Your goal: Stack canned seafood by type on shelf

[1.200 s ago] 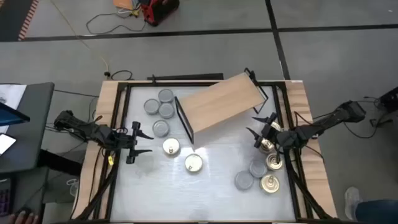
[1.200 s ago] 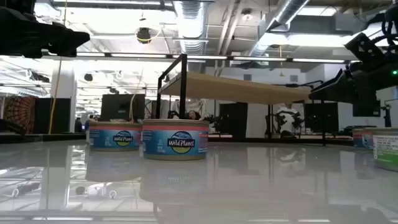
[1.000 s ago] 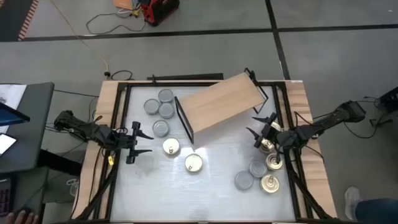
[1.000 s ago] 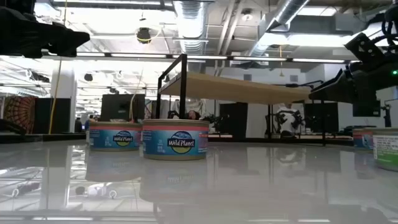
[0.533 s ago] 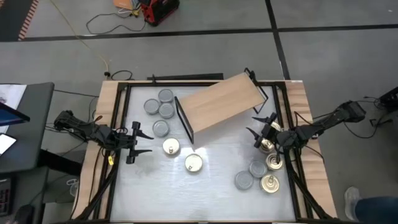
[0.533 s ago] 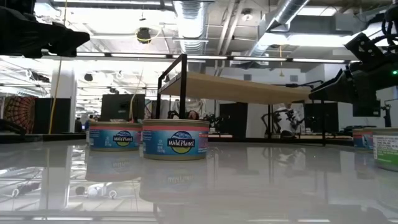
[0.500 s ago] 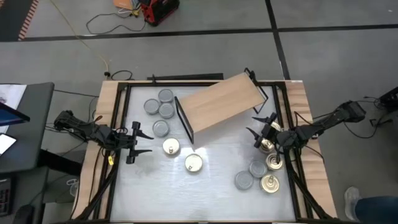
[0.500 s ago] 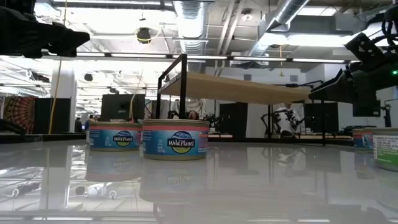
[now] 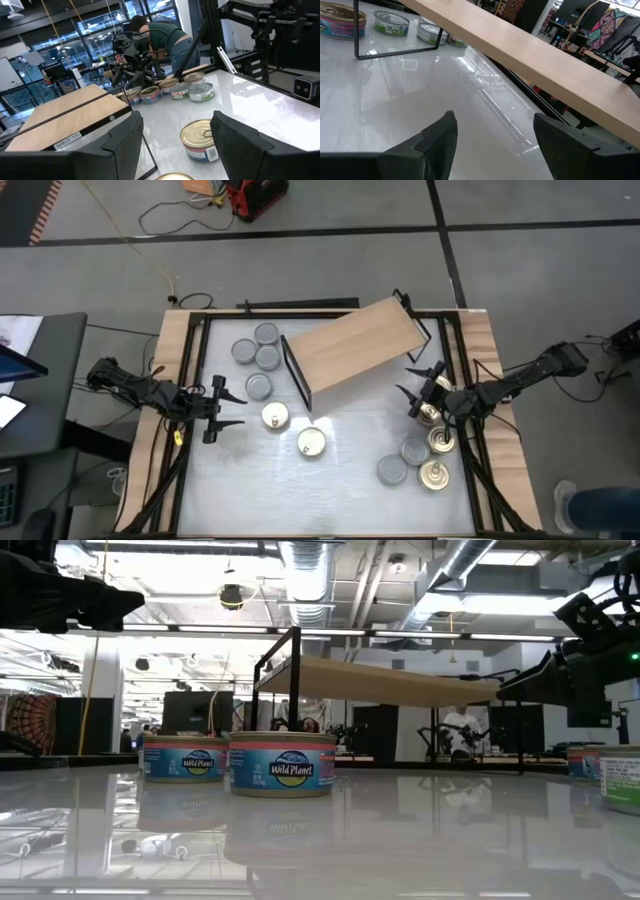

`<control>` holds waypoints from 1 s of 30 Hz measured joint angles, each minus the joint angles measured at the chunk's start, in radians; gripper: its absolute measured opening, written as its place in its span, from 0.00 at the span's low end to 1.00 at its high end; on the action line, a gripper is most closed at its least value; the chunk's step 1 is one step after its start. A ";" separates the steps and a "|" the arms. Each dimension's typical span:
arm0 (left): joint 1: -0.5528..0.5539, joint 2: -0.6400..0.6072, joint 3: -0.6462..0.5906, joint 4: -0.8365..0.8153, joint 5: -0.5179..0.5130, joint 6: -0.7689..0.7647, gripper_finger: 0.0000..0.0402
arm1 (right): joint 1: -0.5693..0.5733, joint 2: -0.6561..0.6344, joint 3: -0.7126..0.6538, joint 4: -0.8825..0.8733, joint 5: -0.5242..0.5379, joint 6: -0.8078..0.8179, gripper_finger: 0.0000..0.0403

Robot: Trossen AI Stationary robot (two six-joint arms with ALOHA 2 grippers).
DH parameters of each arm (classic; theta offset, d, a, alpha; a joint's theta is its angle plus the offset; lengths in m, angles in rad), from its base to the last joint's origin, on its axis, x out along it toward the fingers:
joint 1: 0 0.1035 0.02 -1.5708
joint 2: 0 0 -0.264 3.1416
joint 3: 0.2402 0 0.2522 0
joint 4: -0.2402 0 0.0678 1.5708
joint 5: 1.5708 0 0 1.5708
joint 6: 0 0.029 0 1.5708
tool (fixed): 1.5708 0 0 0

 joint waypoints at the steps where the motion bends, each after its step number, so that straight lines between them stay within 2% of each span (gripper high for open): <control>1: 0.000 0.000 0.000 0.000 0.000 0.000 0.56 | 0.000 0.000 0.000 0.000 0.000 0.000 0.71; 24: 0.000 0.000 0.000 0.002 0.000 -0.011 0.56 | 0.000 0.000 0.000 0.000 0.000 0.000 0.71; 30: 0.000 0.000 -0.003 0.056 0.057 -0.289 0.56 | 0.000 0.000 0.000 0.000 0.000 0.000 0.71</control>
